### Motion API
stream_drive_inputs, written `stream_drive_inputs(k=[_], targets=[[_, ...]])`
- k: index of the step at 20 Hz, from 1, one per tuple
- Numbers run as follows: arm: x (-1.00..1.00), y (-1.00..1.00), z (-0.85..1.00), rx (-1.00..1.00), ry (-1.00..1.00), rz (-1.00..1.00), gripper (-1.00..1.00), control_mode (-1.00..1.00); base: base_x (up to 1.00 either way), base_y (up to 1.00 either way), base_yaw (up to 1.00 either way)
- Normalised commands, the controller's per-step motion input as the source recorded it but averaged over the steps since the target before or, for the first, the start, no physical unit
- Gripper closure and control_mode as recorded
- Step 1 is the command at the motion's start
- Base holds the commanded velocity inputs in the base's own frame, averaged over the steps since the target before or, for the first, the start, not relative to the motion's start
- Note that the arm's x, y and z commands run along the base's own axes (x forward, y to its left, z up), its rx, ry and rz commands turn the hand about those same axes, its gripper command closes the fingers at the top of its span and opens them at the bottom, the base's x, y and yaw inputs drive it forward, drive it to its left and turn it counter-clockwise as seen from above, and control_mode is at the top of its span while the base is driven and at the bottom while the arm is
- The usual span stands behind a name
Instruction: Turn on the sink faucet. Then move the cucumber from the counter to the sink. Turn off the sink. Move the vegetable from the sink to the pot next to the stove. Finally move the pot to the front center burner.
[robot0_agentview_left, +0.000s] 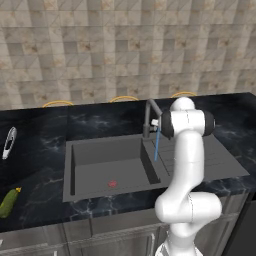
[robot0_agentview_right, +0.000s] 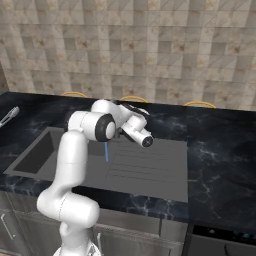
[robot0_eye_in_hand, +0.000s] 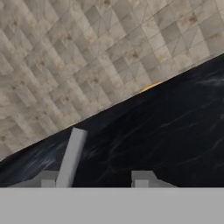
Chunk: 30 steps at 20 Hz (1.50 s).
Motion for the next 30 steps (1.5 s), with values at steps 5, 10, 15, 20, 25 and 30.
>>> stream_drive_inputs(k=[5, 10, 15, 20, 25, 30], targets=[[-0.13, -0.25, 0.22, 0.0, 0.03, -0.09, -1.0, -1.0, 0.0, 0.0, 0.0], [-0.07, -0.34, 0.27, 0.0, 0.07, -0.1, -1.0, -1.0, 0.0, 0.0, 0.0], [-0.11, -0.34, 0.37, 0.0, 0.05, -0.11, -1.0, -1.0, 0.0, 0.0, 0.0], [-0.39, -0.37, 0.38, 0.0, 0.04, -0.15, -1.0, -1.0, 0.0, 0.0, 0.0], [-0.75, -0.12, 0.43, 0.0, 0.0, -0.13, -1.0, -1.0, 0.0, 0.0, 0.0], [-0.92, 0.0, 0.52, 0.0, 0.0, -0.09, -1.0, -1.0, 0.0, 0.0, 0.0]])
